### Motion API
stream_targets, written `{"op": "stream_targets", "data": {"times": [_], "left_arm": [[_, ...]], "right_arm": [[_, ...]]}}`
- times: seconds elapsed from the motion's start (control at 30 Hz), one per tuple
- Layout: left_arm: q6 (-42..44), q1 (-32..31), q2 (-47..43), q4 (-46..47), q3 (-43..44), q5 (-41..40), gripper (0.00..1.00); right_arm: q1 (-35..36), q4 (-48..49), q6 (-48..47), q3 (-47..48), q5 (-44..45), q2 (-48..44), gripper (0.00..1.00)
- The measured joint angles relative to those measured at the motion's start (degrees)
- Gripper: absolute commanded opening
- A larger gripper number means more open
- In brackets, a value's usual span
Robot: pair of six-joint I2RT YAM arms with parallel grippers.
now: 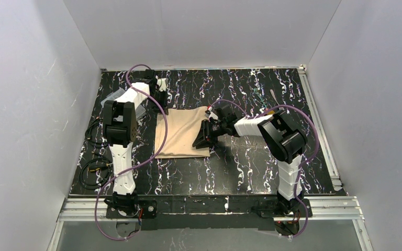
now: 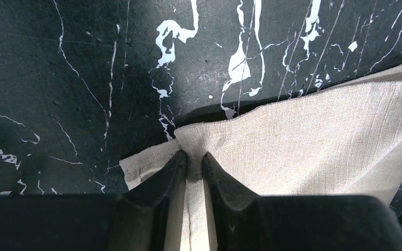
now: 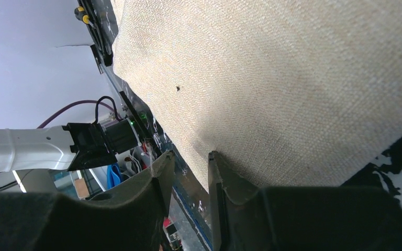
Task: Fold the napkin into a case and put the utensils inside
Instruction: Pick up the top corner of the square folded napkin from the folded napkin.
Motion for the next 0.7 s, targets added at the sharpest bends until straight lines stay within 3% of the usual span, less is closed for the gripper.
{"op": "stream_targets", "data": {"times": [0.3,0.7], "left_arm": [[-0.24,0.02,-4.72,3.06,-4.63,-0.52,0.07],[0.28,-0.07,-12.94,8.46,-9.57,-0.31,0.04]], "right_arm": [[0.0,0.07,0.07,-0.02,0.02,0.24,0.37],[0.02,0.02,0.07,-0.35,0.07,0.28,0.39]]}}
